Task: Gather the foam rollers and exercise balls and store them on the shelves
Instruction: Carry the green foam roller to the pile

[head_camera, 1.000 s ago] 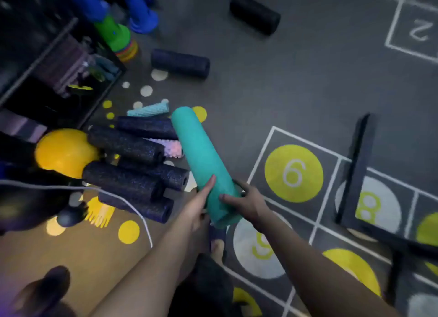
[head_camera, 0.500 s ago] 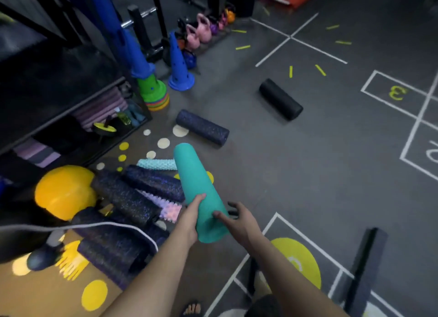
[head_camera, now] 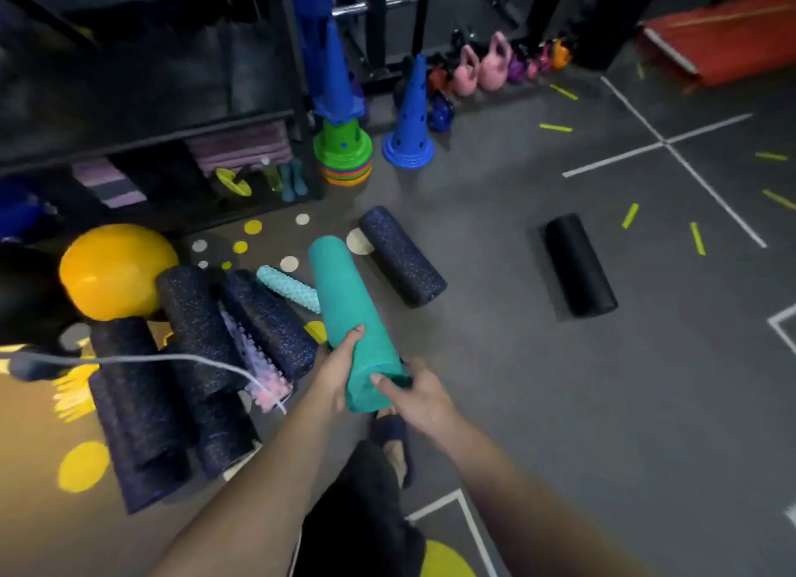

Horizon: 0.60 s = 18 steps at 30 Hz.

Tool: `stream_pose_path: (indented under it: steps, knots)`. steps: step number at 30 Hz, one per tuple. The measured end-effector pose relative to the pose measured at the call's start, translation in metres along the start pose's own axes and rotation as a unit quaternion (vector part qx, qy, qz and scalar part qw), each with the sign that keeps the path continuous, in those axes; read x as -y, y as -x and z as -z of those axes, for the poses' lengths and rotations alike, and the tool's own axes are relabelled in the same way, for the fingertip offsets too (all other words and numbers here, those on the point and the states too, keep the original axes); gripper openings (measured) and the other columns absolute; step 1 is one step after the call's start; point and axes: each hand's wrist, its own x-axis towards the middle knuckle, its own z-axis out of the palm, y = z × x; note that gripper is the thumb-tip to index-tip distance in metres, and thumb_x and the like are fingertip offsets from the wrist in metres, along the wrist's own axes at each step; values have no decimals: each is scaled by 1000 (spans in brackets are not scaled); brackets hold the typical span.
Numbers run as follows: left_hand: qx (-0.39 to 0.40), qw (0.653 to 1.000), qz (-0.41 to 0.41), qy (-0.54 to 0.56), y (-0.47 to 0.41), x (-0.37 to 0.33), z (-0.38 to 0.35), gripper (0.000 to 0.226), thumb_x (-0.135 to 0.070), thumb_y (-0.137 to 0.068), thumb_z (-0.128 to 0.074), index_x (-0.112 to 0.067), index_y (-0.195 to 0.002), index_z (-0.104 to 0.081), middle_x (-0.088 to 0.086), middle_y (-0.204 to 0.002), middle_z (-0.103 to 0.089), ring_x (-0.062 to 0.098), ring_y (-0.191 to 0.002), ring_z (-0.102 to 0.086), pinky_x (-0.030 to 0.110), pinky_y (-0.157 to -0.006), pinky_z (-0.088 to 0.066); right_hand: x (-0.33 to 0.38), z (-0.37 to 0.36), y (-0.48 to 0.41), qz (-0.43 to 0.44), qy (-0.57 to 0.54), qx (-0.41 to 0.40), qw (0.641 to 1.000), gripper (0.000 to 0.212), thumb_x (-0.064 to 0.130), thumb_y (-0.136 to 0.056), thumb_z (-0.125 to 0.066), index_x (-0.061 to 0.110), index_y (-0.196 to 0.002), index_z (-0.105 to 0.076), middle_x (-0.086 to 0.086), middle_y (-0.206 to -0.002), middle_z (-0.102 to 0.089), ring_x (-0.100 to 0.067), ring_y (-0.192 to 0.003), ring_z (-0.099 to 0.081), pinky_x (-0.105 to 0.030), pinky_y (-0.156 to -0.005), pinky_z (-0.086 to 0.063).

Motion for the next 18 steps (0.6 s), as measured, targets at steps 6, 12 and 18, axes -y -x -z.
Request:
stream_pose_path:
  steps: [6, 12, 18]
  knots:
    - [-55, 996, -69, 24, -136, -38, -59, 38, -32, -82, -82, -25, -112, -60, 4, -114, -73, 24, -97, -74, 46, -86, -61, 15, 22, -173, 37, 66, 64, 995, 54, 39, -85, -69, 33, -136, -52, 7, -123, -68, -15, -113, -65, -28, -98, -50]
    - [-108, 990, -90, 3, -327, -54, -109, 69, -46, -69, -85, -25, -128, -56, -1, -115, -74, 23, -98, -74, 51, -86, -61, -1, 31, -367, 67, 100, 97, 988, 61, 31, -89, -66, 29, -146, -45, 1, -133, -65, -21, -119, -63, -33, -105, -48]
    - [-347, 923, -55, -158, -433, -23, -132, 76, -23, -89, -70, -6, -152, -32, 25, -136, -58, 41, -126, -56, 45, -102, -44, -58, 53, -513, 10, 122, 74, 990, 57, 23, -97, -60, 8, -148, -41, -10, -142, -57, -29, -129, -56, -32, -111, -39]
